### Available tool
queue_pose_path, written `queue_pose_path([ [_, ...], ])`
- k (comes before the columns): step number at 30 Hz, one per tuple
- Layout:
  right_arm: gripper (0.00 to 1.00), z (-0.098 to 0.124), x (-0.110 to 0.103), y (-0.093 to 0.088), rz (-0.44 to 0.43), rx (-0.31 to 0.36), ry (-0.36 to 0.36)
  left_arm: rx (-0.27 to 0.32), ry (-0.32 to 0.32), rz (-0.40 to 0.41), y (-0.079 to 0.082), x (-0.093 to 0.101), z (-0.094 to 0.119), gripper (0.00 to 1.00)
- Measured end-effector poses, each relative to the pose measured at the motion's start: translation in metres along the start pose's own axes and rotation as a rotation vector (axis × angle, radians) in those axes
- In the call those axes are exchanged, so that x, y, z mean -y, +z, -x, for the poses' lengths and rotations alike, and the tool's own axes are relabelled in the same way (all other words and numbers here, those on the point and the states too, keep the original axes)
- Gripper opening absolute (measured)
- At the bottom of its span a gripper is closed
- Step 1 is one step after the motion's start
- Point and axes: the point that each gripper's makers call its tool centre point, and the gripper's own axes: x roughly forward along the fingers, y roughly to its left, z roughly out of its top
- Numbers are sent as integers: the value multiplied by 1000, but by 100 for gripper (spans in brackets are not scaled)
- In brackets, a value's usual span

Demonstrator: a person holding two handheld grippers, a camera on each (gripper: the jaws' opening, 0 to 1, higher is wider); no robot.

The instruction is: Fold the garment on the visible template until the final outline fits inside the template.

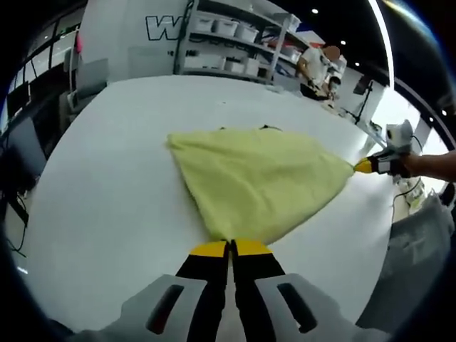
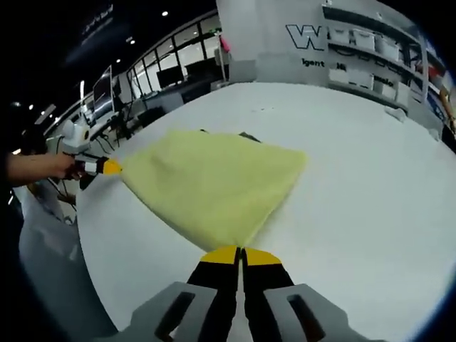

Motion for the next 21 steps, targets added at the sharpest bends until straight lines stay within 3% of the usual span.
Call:
queue_pose_path([
  [12,0,13,-8,-14,10,2,1,7,-8,-22,-10,10,13,3],
  [21,0,27,-5,-24,-1,13,-16,-3,-49,-71,-17,25,18,3],
])
